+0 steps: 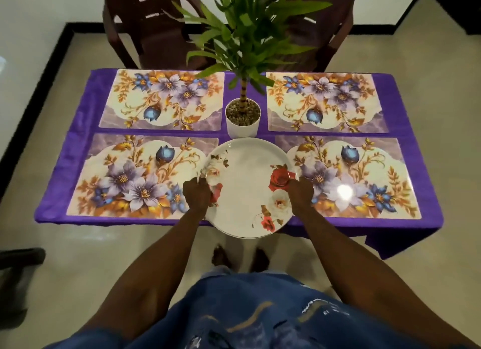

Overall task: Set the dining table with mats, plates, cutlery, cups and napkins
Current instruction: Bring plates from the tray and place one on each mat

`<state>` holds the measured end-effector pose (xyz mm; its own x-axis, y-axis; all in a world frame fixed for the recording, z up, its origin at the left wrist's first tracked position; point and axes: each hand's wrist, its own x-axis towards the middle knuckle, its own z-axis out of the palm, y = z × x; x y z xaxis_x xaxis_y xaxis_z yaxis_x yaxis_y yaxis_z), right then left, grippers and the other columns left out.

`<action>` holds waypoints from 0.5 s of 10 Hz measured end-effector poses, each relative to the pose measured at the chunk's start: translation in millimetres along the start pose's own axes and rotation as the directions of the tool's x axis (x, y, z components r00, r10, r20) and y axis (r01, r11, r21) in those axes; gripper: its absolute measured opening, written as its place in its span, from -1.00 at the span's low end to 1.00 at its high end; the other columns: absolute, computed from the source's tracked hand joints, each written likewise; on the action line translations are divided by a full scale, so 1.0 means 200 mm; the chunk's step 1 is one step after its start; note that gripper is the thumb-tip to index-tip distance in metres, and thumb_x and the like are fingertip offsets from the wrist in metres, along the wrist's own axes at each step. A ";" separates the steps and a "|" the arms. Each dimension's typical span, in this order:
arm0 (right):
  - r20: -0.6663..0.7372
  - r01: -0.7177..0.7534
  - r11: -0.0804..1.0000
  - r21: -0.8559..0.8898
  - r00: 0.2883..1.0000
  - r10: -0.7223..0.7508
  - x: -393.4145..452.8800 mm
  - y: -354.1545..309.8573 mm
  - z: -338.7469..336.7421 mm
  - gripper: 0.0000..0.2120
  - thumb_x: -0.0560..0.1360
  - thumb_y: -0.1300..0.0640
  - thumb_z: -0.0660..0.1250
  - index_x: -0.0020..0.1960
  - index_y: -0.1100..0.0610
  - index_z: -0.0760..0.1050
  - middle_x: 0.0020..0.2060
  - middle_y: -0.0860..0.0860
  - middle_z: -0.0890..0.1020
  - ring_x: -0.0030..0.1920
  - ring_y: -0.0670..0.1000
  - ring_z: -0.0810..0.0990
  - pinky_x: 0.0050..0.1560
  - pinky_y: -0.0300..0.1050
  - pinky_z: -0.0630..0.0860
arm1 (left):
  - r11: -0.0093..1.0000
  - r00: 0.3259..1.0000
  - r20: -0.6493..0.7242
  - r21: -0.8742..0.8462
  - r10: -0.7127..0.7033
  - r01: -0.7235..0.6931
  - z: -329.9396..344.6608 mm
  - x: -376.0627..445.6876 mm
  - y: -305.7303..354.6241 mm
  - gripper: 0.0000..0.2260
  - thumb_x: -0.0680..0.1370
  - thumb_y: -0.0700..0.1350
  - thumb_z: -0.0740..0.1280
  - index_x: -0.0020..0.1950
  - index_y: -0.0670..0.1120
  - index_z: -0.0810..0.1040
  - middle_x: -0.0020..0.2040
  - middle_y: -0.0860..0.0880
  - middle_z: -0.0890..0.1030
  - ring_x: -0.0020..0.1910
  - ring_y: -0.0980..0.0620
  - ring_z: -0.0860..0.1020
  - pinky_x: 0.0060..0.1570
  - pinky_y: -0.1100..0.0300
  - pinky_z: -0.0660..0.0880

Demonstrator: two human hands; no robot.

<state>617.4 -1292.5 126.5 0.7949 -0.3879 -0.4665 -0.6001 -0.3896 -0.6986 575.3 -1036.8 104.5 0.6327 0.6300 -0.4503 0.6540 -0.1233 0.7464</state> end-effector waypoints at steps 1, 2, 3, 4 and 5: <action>0.023 -0.030 0.997 0.076 0.999 0.028 -0.02 -0.07 0.01 -0.76 0.58 0.20 0.23 0.15 0.32 0.53 0.06 0.20 0.62 0.15 0.22 0.58 0.18 0.04 0.52 | 0.996 0.992 0.099 -0.038 -0.074 0.078 0.00 0.02 -0.02 -0.61 0.66 -0.04 0.16 0.11 -0.38 0.52 -0.13 -0.34 0.65 -0.32 -0.19 0.61 -0.34 0.05 0.57; -0.030 -0.054 0.998 0.029 0.998 0.054 0.05 -0.04 0.02 -0.71 0.60 0.16 0.20 0.20 0.33 0.51 0.10 0.20 0.61 0.16 0.20 0.57 0.14 -0.04 0.48 | 0.999 0.999 -0.048 -0.027 0.024 -0.025 0.02 0.02 -0.02 -0.55 0.63 0.06 0.16 0.07 -0.32 0.60 -0.09 -0.29 0.67 -0.16 -0.21 0.65 -0.13 -0.06 0.61; 0.089 -0.049 0.995 0.082 0.995 0.042 0.07 -0.04 0.01 -0.80 0.56 0.24 0.24 0.10 0.33 0.54 -0.13 0.09 0.61 -0.08 0.09 0.63 -0.20 -0.27 0.54 | 0.999 0.992 -0.125 -0.028 0.030 -0.034 0.09 0.14 -0.15 -0.37 0.51 0.32 0.08 0.03 -0.19 0.64 -0.13 -0.19 0.68 -0.16 -0.18 0.66 -0.07 -0.14 0.62; 0.146 -0.036 0.992 0.118 0.989 0.018 0.04 -0.07 -0.01 -0.91 0.53 0.29 0.24 -0.03 0.23 0.52 -0.25 0.02 0.57 -0.25 -0.02 0.59 -0.42 -0.37 0.44 | 1.000 0.984 -0.179 -0.001 0.018 -0.019 0.12 0.27 -0.24 -0.30 0.42 0.40 0.03 0.01 -0.17 0.62 -0.16 -0.17 0.67 -0.18 -0.17 0.66 -0.10 -0.14 0.63; 0.122 -0.018 0.994 0.110 0.992 0.004 0.06 -0.06 0.00 -0.88 0.54 0.25 0.23 -0.01 0.23 0.54 -0.16 0.10 0.59 -0.19 0.04 0.60 -0.33 -0.27 0.46 | 0.999 0.991 -0.126 0.015 0.033 -0.032 0.09 0.21 -0.14 -0.38 0.50 0.31 0.08 -0.01 -0.20 0.62 -0.16 -0.19 0.67 -0.18 -0.17 0.66 -0.10 -0.14 0.63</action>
<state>633.3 -1292.6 130.1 0.7973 -0.2845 -0.5324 -0.6008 -0.2880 -0.7458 590.5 -1022.0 55.5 0.5968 0.7171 -0.3600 0.6397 -0.1543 0.7530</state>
